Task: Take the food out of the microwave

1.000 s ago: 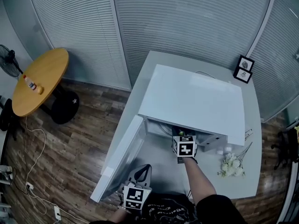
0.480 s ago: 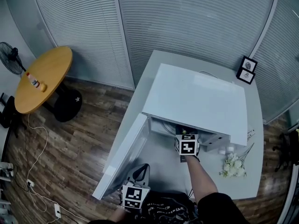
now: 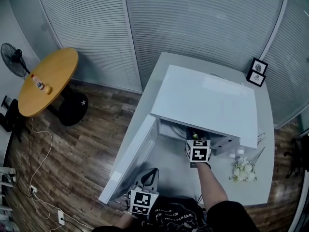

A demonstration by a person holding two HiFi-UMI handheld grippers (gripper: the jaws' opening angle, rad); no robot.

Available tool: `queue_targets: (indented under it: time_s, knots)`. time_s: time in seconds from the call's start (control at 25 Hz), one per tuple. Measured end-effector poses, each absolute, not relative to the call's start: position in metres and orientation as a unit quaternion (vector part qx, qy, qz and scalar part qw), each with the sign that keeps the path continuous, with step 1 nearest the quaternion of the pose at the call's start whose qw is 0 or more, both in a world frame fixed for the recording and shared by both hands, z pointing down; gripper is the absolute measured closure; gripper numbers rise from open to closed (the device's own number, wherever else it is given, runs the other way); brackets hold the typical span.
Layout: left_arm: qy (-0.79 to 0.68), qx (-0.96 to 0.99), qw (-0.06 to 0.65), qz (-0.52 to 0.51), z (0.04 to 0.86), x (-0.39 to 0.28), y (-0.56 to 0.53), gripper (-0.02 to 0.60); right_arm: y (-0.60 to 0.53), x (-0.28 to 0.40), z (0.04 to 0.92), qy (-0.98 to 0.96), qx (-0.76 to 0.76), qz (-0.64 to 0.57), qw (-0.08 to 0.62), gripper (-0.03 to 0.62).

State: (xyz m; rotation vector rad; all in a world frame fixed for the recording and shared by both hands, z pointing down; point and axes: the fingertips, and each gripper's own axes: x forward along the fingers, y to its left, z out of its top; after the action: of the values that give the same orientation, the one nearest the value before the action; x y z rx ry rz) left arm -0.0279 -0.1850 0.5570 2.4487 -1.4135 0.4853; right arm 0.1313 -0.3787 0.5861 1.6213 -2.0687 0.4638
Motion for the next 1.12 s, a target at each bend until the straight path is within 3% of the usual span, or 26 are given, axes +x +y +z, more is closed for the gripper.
queue_targets:
  time_s: [1.12]
  knots:
    - [-0.461, 0.867, 0.127, 0.138, 0.548, -0.003, -0.182, 0.574, -0.313, 0.131, 0.559, -0.770, 0.580, 0.133, 0.232, 0.454]
